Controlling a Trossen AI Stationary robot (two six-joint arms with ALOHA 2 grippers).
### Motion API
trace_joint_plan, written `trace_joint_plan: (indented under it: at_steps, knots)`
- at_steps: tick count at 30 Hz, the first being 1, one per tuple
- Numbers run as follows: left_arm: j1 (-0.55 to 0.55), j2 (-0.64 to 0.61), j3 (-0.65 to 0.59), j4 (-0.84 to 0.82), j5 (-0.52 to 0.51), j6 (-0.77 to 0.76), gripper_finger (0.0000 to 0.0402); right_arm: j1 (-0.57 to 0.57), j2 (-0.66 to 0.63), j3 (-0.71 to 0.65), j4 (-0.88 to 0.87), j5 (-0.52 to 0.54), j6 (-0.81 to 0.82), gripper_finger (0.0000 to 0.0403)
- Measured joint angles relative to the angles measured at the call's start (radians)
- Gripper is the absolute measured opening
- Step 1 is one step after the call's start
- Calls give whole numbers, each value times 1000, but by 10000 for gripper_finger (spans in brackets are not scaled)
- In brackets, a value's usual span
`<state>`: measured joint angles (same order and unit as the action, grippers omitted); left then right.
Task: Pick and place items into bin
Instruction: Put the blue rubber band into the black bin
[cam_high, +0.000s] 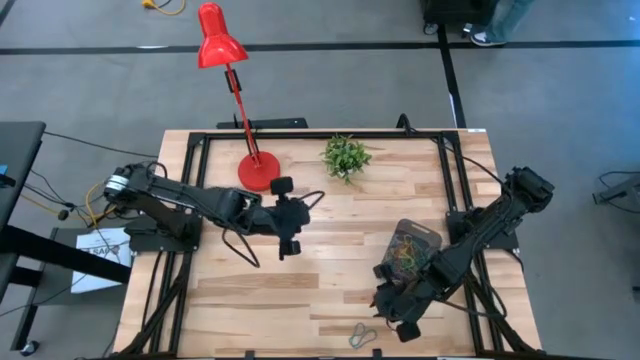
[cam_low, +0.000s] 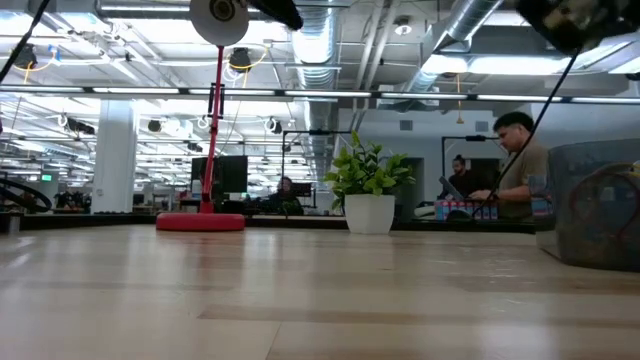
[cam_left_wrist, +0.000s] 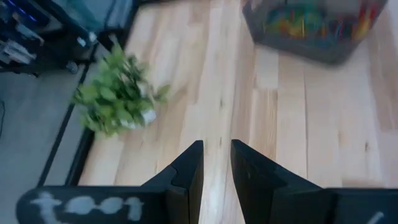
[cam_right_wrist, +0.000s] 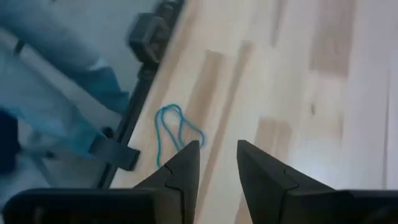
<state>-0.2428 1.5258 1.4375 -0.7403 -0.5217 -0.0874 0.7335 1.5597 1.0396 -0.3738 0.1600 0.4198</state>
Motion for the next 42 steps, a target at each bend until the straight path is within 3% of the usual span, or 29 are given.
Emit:
trace_joint_plan:
  at_steps: [5, 11, 20, 25, 42]
  knots:
    - [0, 66, -1, -34, 41, 3, 73, -10, 0, -12, 110, -1, -208, 102]
    - [-5, 91, -2, -8, 70, 2, 73, -28, 39, -13, 115, -7, -211, 102]
    - [-3, 94, -1, 16, 65, 9, 73, -49, 201, 12, 210, -55, -153, 102]
    - [-2, 94, -1, 15, 64, 30, 73, -34, 296, 68, 229, -137, -280, 102]
    - [11, 94, -1, -11, 73, 39, 73, -14, 508, 155, 242, -106, -245, 102]
